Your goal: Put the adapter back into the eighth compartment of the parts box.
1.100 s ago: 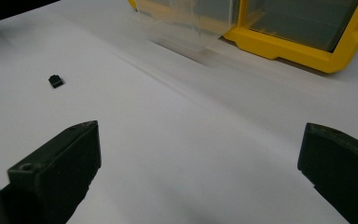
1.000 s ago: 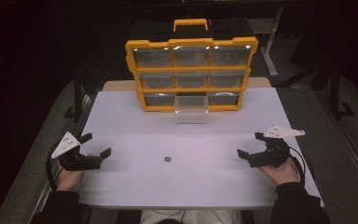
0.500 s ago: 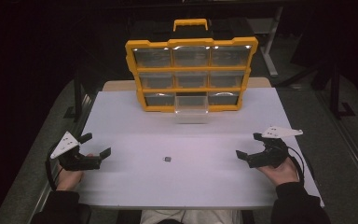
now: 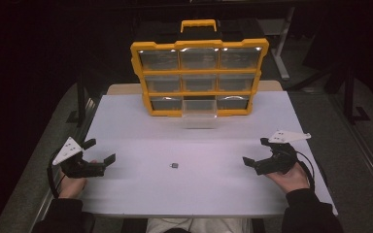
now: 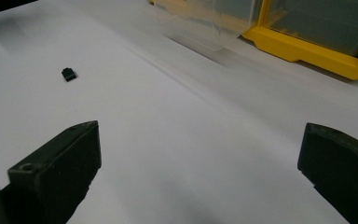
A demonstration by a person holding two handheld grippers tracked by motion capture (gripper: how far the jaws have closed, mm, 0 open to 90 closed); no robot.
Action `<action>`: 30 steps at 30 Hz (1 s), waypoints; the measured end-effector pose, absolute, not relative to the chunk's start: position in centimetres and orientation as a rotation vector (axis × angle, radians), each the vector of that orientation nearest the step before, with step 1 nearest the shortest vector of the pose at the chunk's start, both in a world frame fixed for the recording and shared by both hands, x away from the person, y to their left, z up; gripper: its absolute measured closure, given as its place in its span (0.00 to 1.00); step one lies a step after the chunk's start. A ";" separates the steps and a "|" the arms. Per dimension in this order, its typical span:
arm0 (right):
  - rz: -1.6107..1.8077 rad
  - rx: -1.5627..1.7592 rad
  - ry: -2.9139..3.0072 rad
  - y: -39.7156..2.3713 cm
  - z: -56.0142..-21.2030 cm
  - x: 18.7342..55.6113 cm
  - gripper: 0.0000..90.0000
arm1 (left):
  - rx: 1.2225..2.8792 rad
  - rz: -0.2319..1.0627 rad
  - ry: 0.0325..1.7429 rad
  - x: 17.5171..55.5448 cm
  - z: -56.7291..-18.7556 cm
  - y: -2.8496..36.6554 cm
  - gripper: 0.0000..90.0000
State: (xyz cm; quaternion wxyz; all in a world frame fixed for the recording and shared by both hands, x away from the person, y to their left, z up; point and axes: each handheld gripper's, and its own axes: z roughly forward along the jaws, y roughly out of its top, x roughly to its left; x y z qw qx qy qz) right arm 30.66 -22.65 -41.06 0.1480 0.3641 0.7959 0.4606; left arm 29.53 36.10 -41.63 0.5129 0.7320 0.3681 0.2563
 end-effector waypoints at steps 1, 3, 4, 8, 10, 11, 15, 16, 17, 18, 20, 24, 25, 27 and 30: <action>1.325 1.047 2.290 -22.6 -41.0 30.7 0.00 | 1.759 0.617 0.888 29.5 -41.6 36.1 0.00; 1.324 1.040 2.296 -22.4 -40.9 30.8 0.00 | 1.759 0.618 0.891 29.5 -41.6 36.1 0.00; 1.322 1.037 2.303 -22.3 -40.9 30.8 0.00 | 1.760 0.620 0.891 29.5 -41.6 36.1 0.00; 1.310 1.022 2.323 -21.9 -40.9 30.8 0.00 | 1.759 0.621 0.894 29.5 -41.6 36.2 0.00; 1.303 1.012 2.336 -21.5 -40.6 30.8 0.00 | 1.755 0.620 0.898 29.5 -41.7 36.2 0.00; 1.302 1.004 2.340 -21.3 -40.6 30.9 0.00 | 1.754 0.620 0.898 29.5 -41.7 36.3 0.00; 1.294 0.980 2.355 -20.8 -40.2 31.0 0.00 | 1.754 0.619 0.903 29.5 -41.7 36.3 0.00; 1.291 0.974 2.359 -20.7 -40.0 31.0 0.00 | 1.754 0.619 0.903 29.5 -41.7 36.3 0.00; 1.289 0.971 2.363 -20.6 -39.9 31.0 0.00 | 1.758 0.620 0.901 29.5 -41.7 36.3 0.00; 1.286 0.965 2.367 -20.6 -39.8 31.1 0.00 | 1.759 0.620 0.901 29.5 -41.7 36.2 0.00; 1.285 0.959 2.371 -20.4 -39.6 31.2 0.00 | 1.760 0.621 0.901 29.5 -41.7 36.2 0.00; 1.276 0.946 2.387 -20.0 -39.3 31.3 0.00 | 1.760 0.621 0.902 29.5 -41.7 36.2 0.00; 1.275 0.943 2.392 -19.9 -39.2 31.4 0.00 | 1.761 0.621 0.901 29.5 -41.7 36.3 0.00; 1.269 0.937 2.402 -19.6 -39.1 31.5 0.00 | 1.760 0.623 0.901 29.5 -41.7 36.2 0.00; 1.261 0.923 2.413 -19.2 -38.8 31.7 0.00 | 1.760 0.623 0.901 29.5 -41.7 36.2 0.00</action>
